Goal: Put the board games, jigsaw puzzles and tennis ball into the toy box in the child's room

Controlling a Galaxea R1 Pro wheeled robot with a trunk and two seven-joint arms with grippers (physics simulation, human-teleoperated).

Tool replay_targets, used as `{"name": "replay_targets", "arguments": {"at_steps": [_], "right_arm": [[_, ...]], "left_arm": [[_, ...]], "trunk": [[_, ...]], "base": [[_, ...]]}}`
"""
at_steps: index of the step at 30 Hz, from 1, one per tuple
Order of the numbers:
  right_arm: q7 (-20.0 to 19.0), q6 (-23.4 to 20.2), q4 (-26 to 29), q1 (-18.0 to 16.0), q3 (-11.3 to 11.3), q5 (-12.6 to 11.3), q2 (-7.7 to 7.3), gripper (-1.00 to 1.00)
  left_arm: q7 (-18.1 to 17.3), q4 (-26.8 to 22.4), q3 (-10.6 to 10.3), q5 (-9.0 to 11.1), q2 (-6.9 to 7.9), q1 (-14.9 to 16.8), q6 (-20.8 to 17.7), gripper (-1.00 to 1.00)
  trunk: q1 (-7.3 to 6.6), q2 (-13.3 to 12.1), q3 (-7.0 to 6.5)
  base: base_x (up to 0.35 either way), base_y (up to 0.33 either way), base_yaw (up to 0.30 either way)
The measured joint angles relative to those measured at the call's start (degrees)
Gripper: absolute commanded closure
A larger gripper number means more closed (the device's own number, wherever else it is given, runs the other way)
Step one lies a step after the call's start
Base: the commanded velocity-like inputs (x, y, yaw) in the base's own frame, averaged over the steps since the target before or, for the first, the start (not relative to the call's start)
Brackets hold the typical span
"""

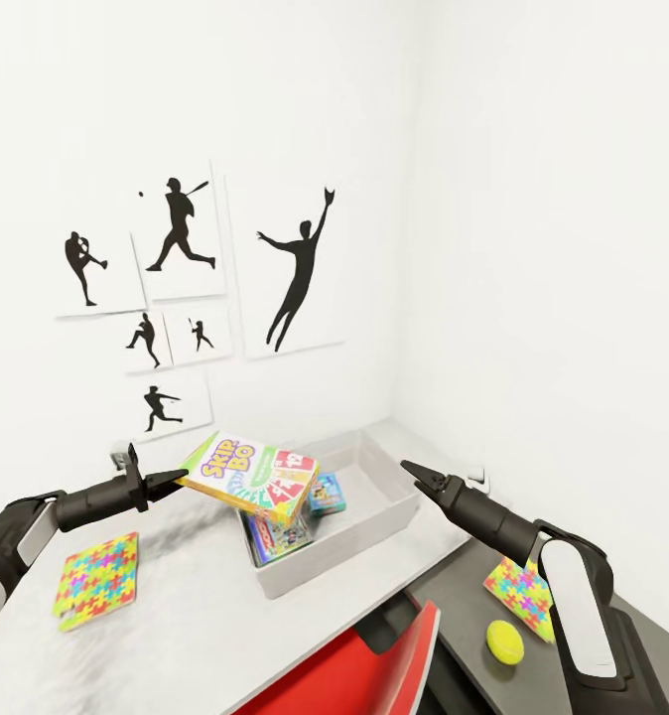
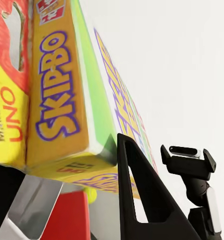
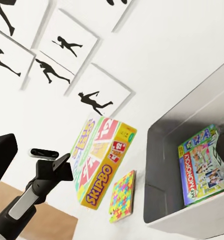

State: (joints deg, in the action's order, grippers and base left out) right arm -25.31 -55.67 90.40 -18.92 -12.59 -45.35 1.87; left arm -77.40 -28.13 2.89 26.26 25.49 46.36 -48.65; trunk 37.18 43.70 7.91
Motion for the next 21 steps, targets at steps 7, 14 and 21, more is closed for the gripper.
{"name": "replay_targets", "arguments": {"at_steps": [7,14,21], "right_arm": [[-0.01,0.01,0.02,0.00,0.00,0.00,0.00,-1.00],[0.00,0.01,0.00,0.00,0.00,0.00,0.00,-1.00],[0.00,-0.02,-0.01,0.00,-0.08,0.00,0.00,-1.00]], "left_arm": [[-0.02,-0.01,0.01,0.03,0.00,-0.01,-0.01,1.00],[-0.02,0.00,0.01,0.03,0.01,0.00,-0.01,1.00],[-0.03,0.00,0.01,0.02,-0.01,0.00,0.00,1.00]], "trunk": [[0.01,0.01,0.00],[0.00,0.00,0.00],[0.01,0.00,0.00]], "base": [[0.055,-0.062,0.000],[0.088,-0.041,0.000],[0.044,-0.002,0.000]]}}
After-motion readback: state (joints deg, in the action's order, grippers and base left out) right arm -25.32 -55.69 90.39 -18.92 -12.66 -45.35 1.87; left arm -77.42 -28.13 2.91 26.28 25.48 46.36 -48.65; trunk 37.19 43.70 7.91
